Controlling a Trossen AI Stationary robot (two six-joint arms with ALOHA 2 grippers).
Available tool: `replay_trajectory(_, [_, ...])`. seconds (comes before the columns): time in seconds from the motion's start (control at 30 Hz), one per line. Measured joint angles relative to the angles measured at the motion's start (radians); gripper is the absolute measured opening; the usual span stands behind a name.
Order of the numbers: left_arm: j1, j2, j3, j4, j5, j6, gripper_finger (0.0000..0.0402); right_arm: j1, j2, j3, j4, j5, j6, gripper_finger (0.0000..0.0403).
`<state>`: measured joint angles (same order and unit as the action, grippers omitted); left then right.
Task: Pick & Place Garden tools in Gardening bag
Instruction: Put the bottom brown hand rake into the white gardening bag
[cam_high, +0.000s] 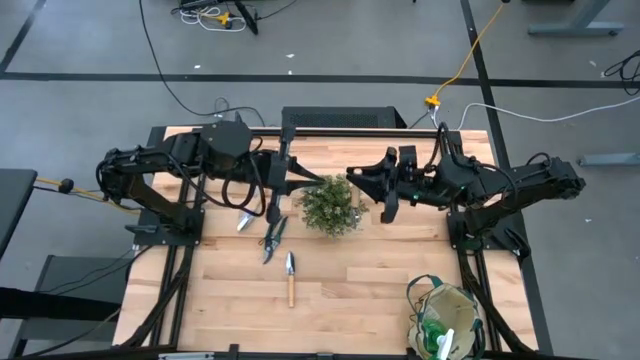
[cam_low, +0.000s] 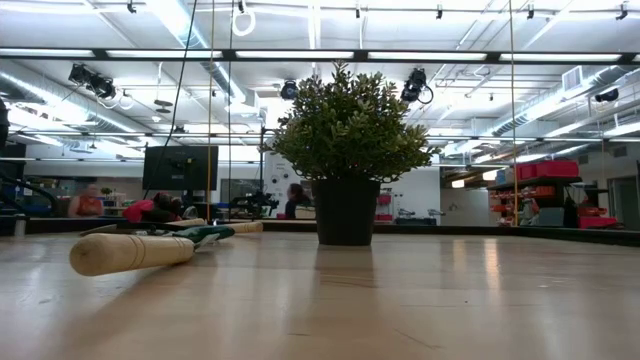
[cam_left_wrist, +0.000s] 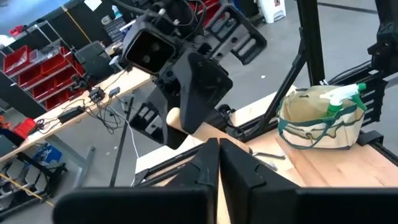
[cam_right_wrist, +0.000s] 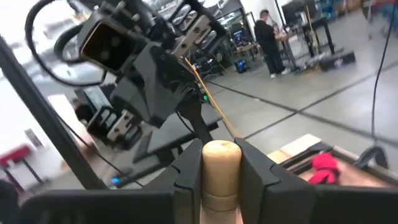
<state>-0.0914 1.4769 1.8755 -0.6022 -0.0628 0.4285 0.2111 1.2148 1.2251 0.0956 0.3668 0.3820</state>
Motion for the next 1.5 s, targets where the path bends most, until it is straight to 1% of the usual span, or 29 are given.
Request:
replay_trajectory(0.07, [0.000,0.000,0.000,0.000,0.000,-0.007,0.0006,0.010,0.000,0.000,0.000,0.003,-0.061,0.0066])
replay_trajectory(0.2, [0.000,0.000,0.000,0.000,0.000,-0.076,0.0006,0.043,0.000,0.000,-0.001,0.027,-0.210,0.0066])
replay_trajectory(0.37, [0.000,0.000,0.000,-0.001,0.000,-0.138,0.0004,0.107,0.000,0.000,-0.001,0.105,-0.443,0.0066])
replay_trajectory(0.43, [0.000,-0.002,0.000,-0.008,0.001,-0.161,0.0004,0.132,0.000,0.000,-0.001,0.146,-0.495,0.0066])
replay_trajectory(0.53, [0.000,-0.014,0.000,-0.040,0.016,-0.175,0.0003,0.167,0.000,0.000,-0.001,0.195,-0.523,0.0066])
replay_trajectory(0.63, [0.000,-0.023,-0.001,-0.092,0.023,-0.195,0.0003,0.195,0.000,0.000,-0.012,0.203,-0.520,0.0066])
replay_trajectory(0.7, [0.000,-0.027,-0.007,-0.093,0.027,-0.213,0.0002,0.209,0.000,0.000,-0.040,0.203,-0.503,0.0066])
replay_trajectory(0.83, [0.000,-0.042,-0.057,-0.113,0.044,-0.239,0.0002,0.229,0.000,0.000,-0.105,0.230,-0.439,0.0065])
replay_trajectory(0.93, [0.000,-0.057,-0.133,-0.112,0.060,-0.265,0.0002,0.244,0.000,0.000,-0.144,0.231,-0.399,0.0065])
replay_trajectory(1.03, [0.000,-0.084,-0.221,-0.049,0.092,-0.289,0.0001,0.262,0.000,0.000,-0.178,0.234,-0.368,0.0065])
replay_trajectory(1.23, [0.003,-0.175,-0.391,0.065,0.092,-0.315,0.0002,0.340,0.000,0.000,-0.261,0.328,-0.305,0.0065])
replay_trajectory(1.4, [0.003,-0.269,-0.518,0.143,0.090,-0.347,0.0003,0.398,0.000,0.000,-0.335,0.333,-0.203,0.0065])
replay_trajectory(1.5, [0.002,-0.312,-0.568,0.162,0.091,-0.368,0.0003,0.439,0.000,0.000,-0.371,0.344,-0.165,0.0065])
